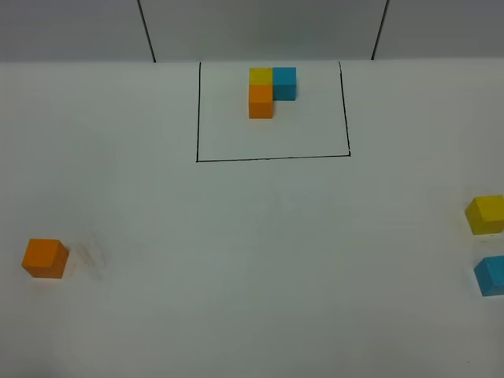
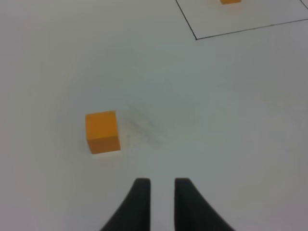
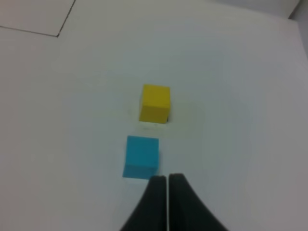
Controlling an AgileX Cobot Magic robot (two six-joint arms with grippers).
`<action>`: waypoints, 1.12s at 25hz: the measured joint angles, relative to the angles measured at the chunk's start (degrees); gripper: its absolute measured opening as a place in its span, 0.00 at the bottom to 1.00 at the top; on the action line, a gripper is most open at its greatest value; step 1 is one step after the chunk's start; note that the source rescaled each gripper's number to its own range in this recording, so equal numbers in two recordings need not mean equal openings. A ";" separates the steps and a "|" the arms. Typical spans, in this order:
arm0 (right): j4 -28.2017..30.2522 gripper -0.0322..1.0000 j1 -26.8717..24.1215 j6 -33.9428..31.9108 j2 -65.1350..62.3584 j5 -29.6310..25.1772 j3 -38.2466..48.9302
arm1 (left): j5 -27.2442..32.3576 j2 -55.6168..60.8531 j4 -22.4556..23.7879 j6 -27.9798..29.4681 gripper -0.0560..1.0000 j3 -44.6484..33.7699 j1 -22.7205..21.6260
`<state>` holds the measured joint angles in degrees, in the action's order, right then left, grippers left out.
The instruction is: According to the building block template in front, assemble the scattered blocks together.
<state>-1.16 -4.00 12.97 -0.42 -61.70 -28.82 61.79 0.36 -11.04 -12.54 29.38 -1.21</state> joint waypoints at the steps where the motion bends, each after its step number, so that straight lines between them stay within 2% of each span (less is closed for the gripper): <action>1: 0.00 0.04 0.00 0.00 0.00 0.00 0.00 | 0.00 0.00 0.35 0.00 0.29 0.00 0.00; 6: 0.00 0.04 0.00 0.00 0.00 0.00 0.00 | 0.00 0.00 2.69 2.33 0.72 0.00 0.00; 8: 0.00 0.04 0.00 0.00 0.00 0.00 0.00 | 0.00 0.00 3.60 3.44 0.86 0.00 0.00; 10: 0.00 0.04 0.00 0.00 0.00 0.00 0.00 | 0.00 0.00 4.71 4.67 0.94 0.11 0.00; 14: 0.00 0.04 0.00 0.00 0.00 0.00 0.00 | 1.17 -2.13 7.09 5.66 0.97 2.83 0.00; 19: 0.00 0.04 0.00 0.00 0.00 0.00 0.00 | 4.12 -10.28 11.04 7.77 0.97 8.62 0.00; 23: 0.00 0.04 0.00 0.00 0.00 0.00 0.00 | 4.46 -16.56 14.59 9.66 0.97 12.10 0.00; 28: 0.00 0.04 0.00 0.00 0.00 0.00 0.00 | 3.25 -21.96 17.71 12.54 0.97 12.74 0.00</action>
<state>-1.16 -4.00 12.97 -0.42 -61.70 -28.82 65.04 -21.61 6.66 0.00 42.12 -1.21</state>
